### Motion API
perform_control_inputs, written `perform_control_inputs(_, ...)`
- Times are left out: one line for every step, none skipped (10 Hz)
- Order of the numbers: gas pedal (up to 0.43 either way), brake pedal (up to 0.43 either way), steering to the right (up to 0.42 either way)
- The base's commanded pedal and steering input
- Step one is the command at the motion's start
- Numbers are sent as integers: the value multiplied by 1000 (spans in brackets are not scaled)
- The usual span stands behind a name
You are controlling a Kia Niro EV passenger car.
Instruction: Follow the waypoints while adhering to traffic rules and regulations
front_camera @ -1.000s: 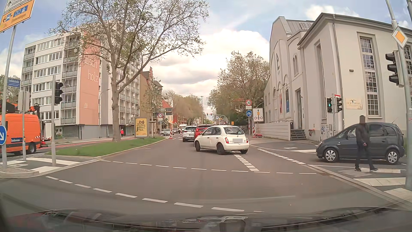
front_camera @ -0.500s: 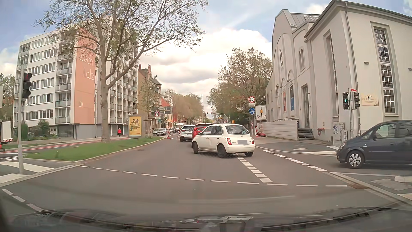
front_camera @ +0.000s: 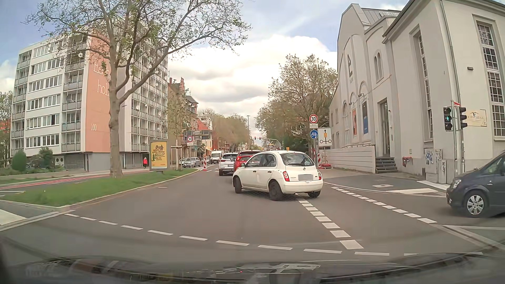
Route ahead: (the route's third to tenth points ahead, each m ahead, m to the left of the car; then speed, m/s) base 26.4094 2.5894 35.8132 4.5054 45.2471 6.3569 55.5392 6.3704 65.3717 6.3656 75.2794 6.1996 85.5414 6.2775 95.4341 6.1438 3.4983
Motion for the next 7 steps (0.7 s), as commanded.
perform_control_inputs(0, 183, -13)
perform_control_inputs(0, 189, -12)
perform_control_inputs(0, 195, -12)
perform_control_inputs(0, 195, -12)
perform_control_inputs(0, 201, -12)
perform_control_inputs(0, 201, -12)
perform_control_inputs(0, 201, -12)
